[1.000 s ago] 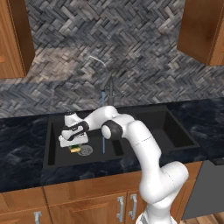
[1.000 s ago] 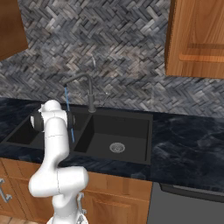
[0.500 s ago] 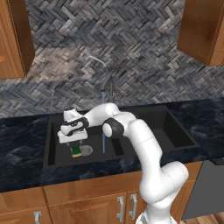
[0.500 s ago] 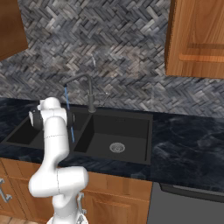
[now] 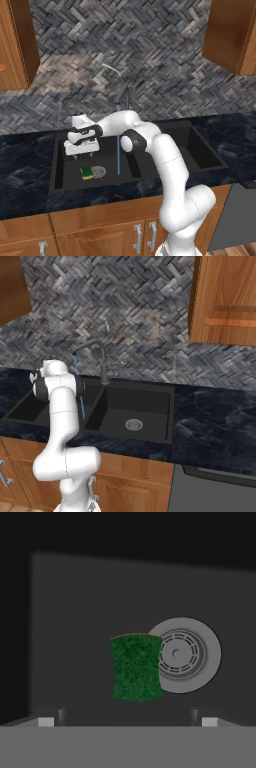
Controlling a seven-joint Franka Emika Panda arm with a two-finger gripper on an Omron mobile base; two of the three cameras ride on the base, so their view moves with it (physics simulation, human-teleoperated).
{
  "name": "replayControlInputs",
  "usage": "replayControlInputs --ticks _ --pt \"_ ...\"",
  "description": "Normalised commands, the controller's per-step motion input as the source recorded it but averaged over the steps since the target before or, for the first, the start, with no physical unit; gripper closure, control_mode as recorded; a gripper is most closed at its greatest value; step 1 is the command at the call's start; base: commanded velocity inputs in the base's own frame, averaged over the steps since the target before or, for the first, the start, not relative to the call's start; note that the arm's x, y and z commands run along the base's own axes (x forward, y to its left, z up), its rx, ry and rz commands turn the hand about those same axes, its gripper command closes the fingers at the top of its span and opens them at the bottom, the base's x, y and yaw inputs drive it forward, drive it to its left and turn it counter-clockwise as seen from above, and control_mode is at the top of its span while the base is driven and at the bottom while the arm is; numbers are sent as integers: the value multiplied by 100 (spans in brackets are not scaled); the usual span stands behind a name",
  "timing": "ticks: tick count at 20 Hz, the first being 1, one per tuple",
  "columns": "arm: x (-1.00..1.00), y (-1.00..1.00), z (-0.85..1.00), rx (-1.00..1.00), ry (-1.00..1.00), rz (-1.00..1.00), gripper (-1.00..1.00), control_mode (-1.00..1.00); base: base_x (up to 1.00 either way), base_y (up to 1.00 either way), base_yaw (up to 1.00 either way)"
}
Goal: Soak the sponge with water for a few seconds and then drop it inside the sink.
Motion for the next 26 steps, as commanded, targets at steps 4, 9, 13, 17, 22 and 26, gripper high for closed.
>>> replayControlInputs --ticks 4,9,13,17,22,26 --pt "-32 0 40 5 0 1 -100 -100 0 0 0" --pt "-42 -2 31 5 0 1 -100 -100 0 0 0" --pt "-51 -14 17 6 -1 0 -100 -100 0 0 0" --pt "-54 -25 22 7 -4 0 -100 -100 0 0 0" --pt "-49 -24 31 5 -6 0 -100 -100 0 0 0" --pt "-41 -27 43 4 -7 0 -100 -100 0 0 0"
